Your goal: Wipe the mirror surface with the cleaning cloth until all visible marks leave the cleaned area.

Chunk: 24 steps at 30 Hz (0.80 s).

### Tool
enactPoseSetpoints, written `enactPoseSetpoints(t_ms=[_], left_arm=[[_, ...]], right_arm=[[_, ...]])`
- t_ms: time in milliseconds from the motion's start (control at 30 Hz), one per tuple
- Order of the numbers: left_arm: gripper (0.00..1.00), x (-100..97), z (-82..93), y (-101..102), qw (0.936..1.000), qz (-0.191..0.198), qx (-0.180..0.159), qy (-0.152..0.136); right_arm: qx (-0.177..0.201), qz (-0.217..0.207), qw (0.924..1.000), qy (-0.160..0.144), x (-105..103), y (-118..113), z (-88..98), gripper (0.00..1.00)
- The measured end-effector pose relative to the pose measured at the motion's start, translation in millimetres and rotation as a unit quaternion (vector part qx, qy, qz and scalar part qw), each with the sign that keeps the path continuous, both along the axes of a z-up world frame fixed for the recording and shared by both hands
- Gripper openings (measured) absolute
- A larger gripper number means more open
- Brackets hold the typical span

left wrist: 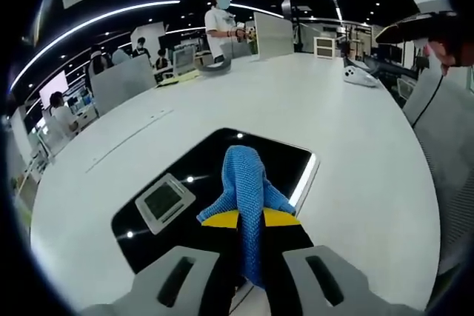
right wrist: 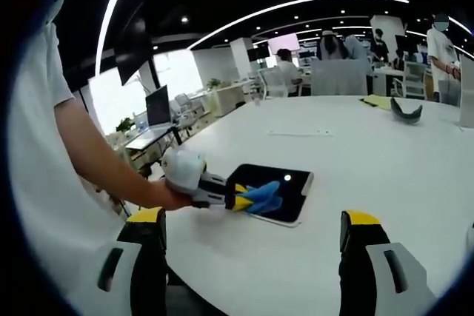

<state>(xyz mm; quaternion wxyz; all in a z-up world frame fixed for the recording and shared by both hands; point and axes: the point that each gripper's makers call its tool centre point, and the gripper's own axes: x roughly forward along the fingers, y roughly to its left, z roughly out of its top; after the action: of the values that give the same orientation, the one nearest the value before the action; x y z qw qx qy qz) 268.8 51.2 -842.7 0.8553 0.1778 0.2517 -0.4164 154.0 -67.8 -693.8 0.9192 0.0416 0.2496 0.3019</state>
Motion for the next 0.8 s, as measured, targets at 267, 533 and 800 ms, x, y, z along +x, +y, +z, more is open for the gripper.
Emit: enactPoseSetpoints(t_ms=[267,533,800], left_arm=[[0.07,6.6,0.1,3.3,1.0000,-0.001,0.001,-0.002],[0.07,13.5,-0.3,6.8,1.0000,-0.001,0.004,-0.006],[0.07,19.5,-0.5,9.8,1.0000,-0.002,0.003,-0.008]], right_arm=[[0.000,-0.003,1.0000,0.002,1.9,-0.5,-1.4,0.98],[0.003,-0.006,1.0000,0.005,2.5,-0.2,-3.3,0.98],[0.003,-0.009,0.9999,0.006,4.2,-0.9,-4.2,0.98]])
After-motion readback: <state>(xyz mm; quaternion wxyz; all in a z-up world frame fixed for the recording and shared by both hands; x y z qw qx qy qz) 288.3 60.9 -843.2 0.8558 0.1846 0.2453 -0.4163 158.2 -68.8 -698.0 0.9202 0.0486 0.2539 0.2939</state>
